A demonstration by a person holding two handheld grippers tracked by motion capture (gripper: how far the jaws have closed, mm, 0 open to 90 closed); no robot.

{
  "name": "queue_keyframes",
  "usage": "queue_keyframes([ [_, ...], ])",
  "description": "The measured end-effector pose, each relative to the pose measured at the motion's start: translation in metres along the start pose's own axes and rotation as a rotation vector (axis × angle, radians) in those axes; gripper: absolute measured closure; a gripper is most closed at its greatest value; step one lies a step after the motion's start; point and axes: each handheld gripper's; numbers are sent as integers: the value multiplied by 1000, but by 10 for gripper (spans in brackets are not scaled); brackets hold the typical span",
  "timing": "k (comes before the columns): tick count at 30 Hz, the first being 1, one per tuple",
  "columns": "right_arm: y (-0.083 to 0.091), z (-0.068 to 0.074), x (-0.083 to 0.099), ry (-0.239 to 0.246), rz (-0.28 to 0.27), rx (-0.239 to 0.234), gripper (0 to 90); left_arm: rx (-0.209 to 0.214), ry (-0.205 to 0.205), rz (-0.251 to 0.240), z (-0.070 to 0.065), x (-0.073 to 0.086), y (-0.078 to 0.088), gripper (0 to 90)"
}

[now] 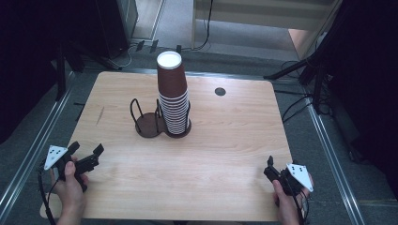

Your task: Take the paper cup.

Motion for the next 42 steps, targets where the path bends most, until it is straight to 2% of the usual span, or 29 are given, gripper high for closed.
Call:
queue_keyframes([
  [4,0,3,0,43,-3,-27,128,2,9,-1,1,0,0,22],
  [7,-1,4,-2,48,1,-27,128,12,6,1,1,0,0,22],
  [9,-1,3,-3,33,-1,-22,129,22,-3,4,1,0,1,22],
  [13,-2,3,-8,-39,10,-16,132,33,-18,16,-1,0,-1,22],
  [15,-1,5,-12,-45,13,-14,131,33,-25,25,-1,-1,-1,22],
  [18,4,11,-19,-33,-2,-12,127,38,-39,30,-2,-1,-2,22],
  [23,12,23,-32,-35,-25,-41,127,45,-26,34,-1,-1,-2,22],
  [30,15,41,-46,-1,-33,-50,127,51,-18,50,0,-2,-4,22],
  [34,16,49,-53,-4,-45,-52,123,45,-20,58,0,-2,-5,22],
  [42,17,65,-69,8,-65,-102,119,47,-11,49,0,-2,-4,22],
])
Point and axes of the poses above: each handheld gripper's, and its own axes: y roughly backward along the jaws, x roughly out of its underside, z roughly to its left, and after that the axes turned 2 degrees about -z, right-handed
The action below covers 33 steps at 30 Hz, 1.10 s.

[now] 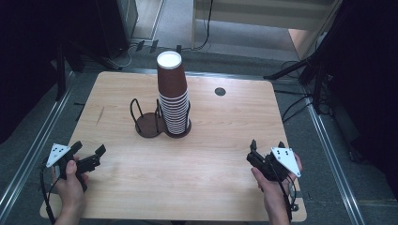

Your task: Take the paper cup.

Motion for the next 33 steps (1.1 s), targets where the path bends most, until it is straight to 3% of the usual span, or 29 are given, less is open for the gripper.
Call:
queue_keyframes([
  [17,-3,38,-31,12,-49,-88,119,10,15,9,2,0,-1,22],
  [33,-8,73,-42,26,-67,-160,119,16,15,16,2,-1,-2,22],
])
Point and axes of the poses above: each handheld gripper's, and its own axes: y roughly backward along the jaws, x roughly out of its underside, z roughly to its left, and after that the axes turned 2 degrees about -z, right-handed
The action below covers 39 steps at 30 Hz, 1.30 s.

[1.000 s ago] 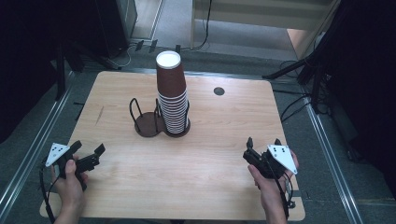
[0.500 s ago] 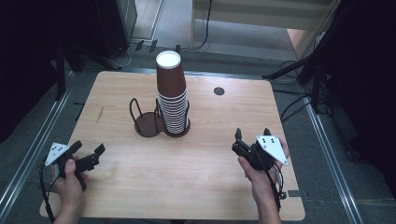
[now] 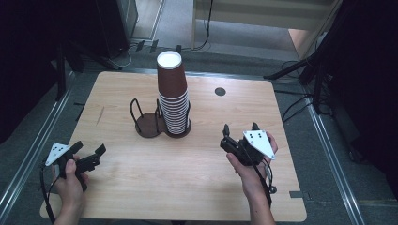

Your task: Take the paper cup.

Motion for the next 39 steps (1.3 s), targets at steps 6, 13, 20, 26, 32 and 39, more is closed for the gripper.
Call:
queue_keyframes([
  [6,-3,9,-5,2,-9,-20,119,2,3,-4,0,0,0,22],
  [13,-9,22,-13,11,-21,-49,119,3,7,-4,0,0,0,22],
  [20,-14,35,-20,21,-32,-77,120,4,13,-7,0,0,0,22],
  [26,-18,47,-23,29,-36,-100,120,6,11,-4,1,0,0,22],
  [32,-21,56,-28,35,-44,-118,120,6,12,-2,1,0,0,22],
  [39,-24,67,-34,37,-51,-140,120,6,10,-2,1,0,0,22],
])
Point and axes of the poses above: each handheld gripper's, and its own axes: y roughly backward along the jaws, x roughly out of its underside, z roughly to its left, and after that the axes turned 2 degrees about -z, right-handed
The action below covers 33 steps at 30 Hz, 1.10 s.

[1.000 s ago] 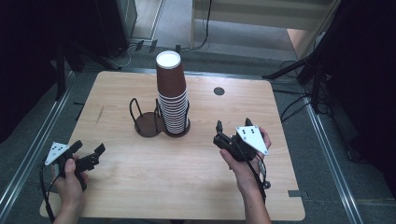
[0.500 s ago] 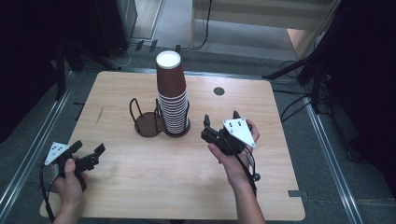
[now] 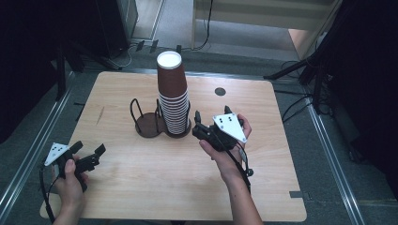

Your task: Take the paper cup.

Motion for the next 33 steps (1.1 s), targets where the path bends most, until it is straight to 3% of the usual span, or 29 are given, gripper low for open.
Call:
queue_keyframes([
  [33,-36,43,-23,3,-21,-93,117,4,8,-3,1,0,0,22],
])
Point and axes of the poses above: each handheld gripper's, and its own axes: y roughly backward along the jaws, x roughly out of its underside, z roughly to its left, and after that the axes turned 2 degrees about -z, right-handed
